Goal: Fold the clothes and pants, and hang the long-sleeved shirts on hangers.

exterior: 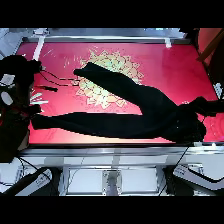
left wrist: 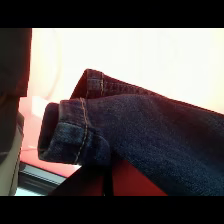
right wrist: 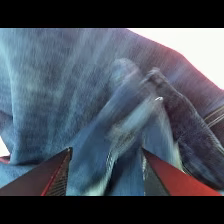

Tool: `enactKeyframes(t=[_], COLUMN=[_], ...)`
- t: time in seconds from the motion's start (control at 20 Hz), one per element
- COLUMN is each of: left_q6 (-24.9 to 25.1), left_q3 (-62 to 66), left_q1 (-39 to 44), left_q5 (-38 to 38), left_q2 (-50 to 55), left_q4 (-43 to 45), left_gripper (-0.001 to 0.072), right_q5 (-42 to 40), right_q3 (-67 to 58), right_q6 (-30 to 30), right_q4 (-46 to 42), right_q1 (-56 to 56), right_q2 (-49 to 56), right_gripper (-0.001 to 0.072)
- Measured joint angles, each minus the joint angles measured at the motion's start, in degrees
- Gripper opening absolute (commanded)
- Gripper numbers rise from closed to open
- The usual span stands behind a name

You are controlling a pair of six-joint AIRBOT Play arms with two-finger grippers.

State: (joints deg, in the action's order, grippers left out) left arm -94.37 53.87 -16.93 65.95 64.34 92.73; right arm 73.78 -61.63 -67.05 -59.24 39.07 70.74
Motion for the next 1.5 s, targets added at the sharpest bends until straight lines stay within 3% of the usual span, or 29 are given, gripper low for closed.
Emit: enactKeyframes(t=[0.2,0.4,0.75,0.8,0.85,0.9,1.15,1.5], left_q6=[-0.4,-0.5,-0.6,-0.6,-0.6,-0.6,-0.6,-0.6], left_q3=[-0.2,-0.3,-0.3,-0.3,-0.3,-0.3,1.2,13.0], left_q1=[0.0,0.0,0.0,0.0,0.0,0.0,0.0,0.1], left_q5=[-0.2,-0.4,-0.4,-0.4,-0.4,-0.4,0.2,4.3], left_q2=[0.6,0.8,0.8,0.8,0.8,0.8,0.8,-0.9], left_q4=[0.2,0.2,0.2,0.3,0.3,0.3,0.2,2.2], left_gripper=[0.0014,0.0013,0.0014,0.0014,0.0014,0.0014,0.0013,0.0014], right_q5=[3.4,4.9,-0.1,-0.8,-1.4,-1.5,1.2,1.7], right_q3=[-6.4,-4.4,-0.2,0.0,0.0,-0.2,-8.8,-39.7], right_q6=[0.0,1.2,4.6,4.8,5.0,5.4,6.6,5.0], right_q4=[-8.3,-12.1,-3.8,-3.1,-2.5,-2.1,-0.3,4.8], right_q1=[0.4,3.9,2.4,1.4,0.4,-0.2,-1.8,-2.0], right_q2=[-1.6,-2.4,6.2,7.6,8.6,9.3,8.9,8.0], right_gripper=[0.0495,0.0496,0.0488,0.039,0.0093,0.0038,0.0039,0.0037])
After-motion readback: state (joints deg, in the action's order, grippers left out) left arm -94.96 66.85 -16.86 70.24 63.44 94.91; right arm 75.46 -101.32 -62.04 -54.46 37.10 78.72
